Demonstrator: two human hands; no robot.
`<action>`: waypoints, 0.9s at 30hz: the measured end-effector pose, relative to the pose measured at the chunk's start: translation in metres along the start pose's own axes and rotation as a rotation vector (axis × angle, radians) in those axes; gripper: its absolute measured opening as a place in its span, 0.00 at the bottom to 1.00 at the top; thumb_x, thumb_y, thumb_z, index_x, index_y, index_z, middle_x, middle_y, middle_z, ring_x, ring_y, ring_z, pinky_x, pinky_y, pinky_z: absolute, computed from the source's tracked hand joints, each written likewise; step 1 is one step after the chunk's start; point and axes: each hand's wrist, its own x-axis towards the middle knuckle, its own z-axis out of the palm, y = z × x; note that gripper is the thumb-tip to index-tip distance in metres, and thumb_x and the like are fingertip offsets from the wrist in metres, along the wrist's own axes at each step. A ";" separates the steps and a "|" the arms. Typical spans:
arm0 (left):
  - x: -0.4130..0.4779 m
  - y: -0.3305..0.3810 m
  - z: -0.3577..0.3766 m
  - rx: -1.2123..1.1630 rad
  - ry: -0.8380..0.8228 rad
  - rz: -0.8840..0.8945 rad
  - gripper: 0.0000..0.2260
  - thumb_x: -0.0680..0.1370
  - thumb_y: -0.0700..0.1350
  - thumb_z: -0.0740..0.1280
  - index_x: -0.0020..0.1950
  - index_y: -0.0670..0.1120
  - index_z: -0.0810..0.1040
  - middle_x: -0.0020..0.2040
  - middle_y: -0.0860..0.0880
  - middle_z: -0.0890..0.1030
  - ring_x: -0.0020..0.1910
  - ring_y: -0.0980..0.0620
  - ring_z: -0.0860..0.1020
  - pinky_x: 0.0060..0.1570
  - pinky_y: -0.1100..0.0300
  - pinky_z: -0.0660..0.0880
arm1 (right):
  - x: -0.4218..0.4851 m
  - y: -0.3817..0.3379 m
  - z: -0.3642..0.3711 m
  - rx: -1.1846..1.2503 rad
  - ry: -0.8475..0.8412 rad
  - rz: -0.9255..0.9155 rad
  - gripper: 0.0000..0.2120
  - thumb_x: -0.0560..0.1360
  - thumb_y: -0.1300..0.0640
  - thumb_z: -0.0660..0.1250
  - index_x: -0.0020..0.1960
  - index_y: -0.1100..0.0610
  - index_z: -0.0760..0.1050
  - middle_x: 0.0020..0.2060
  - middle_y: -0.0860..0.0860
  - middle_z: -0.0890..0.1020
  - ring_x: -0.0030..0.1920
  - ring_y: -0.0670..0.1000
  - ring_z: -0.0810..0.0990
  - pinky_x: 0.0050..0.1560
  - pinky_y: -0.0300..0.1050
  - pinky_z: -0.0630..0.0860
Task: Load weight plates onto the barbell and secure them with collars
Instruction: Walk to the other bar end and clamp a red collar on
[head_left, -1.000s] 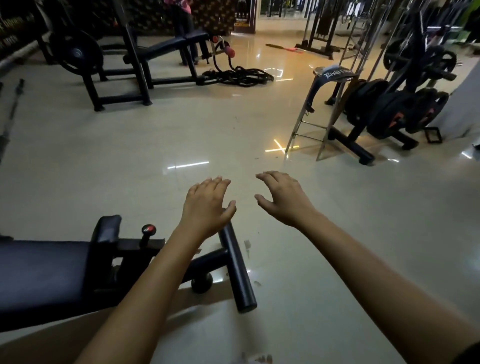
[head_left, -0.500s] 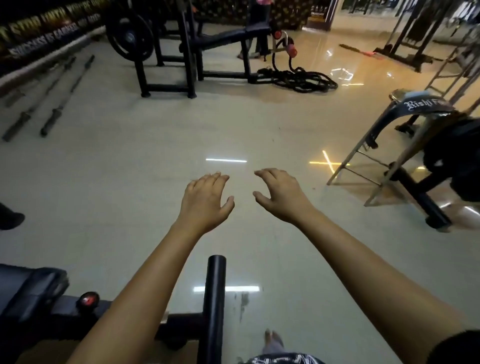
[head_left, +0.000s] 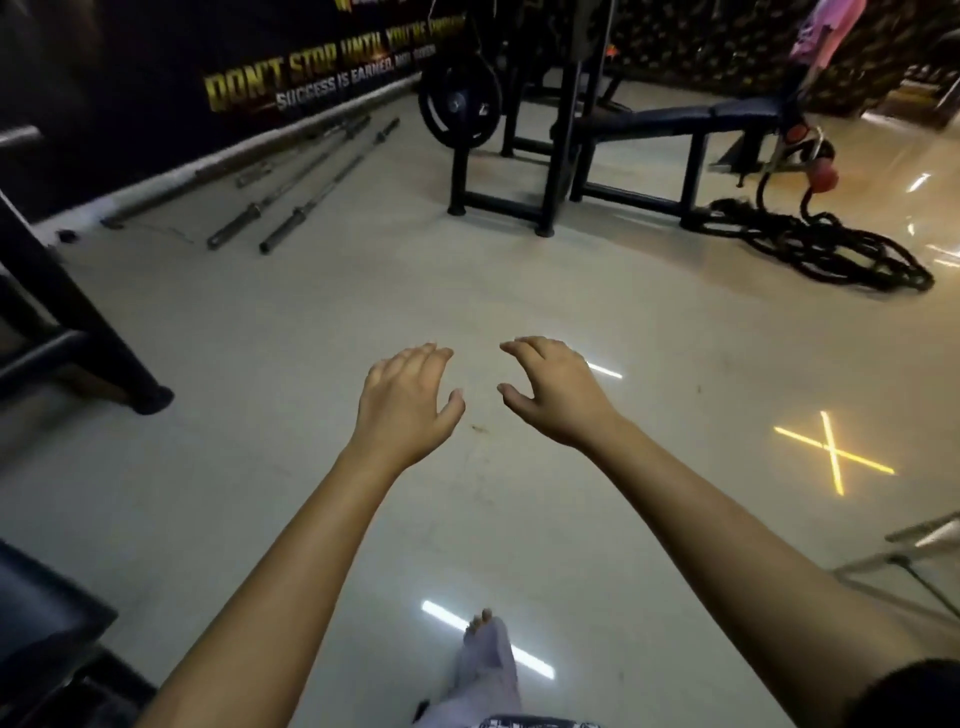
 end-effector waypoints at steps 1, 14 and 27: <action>0.025 -0.010 0.001 0.007 0.009 -0.022 0.26 0.72 0.56 0.53 0.66 0.45 0.68 0.67 0.44 0.72 0.67 0.46 0.67 0.64 0.49 0.63 | 0.031 0.007 0.002 0.008 -0.004 -0.018 0.24 0.75 0.51 0.62 0.68 0.57 0.64 0.66 0.56 0.71 0.66 0.58 0.68 0.66 0.52 0.64; 0.302 -0.175 -0.007 0.113 0.133 -0.305 0.21 0.76 0.50 0.60 0.67 0.45 0.66 0.70 0.45 0.68 0.69 0.46 0.64 0.66 0.51 0.60 | 0.407 0.024 0.040 0.073 -0.067 -0.314 0.24 0.75 0.50 0.61 0.69 0.55 0.63 0.67 0.55 0.70 0.67 0.56 0.66 0.66 0.50 0.62; 0.505 -0.394 -0.071 0.272 0.308 -0.702 0.22 0.76 0.52 0.59 0.69 0.48 0.64 0.71 0.46 0.66 0.70 0.47 0.62 0.68 0.52 0.56 | 0.774 -0.087 0.089 0.164 -0.092 -0.756 0.24 0.75 0.49 0.61 0.68 0.55 0.64 0.65 0.54 0.72 0.66 0.56 0.67 0.65 0.50 0.62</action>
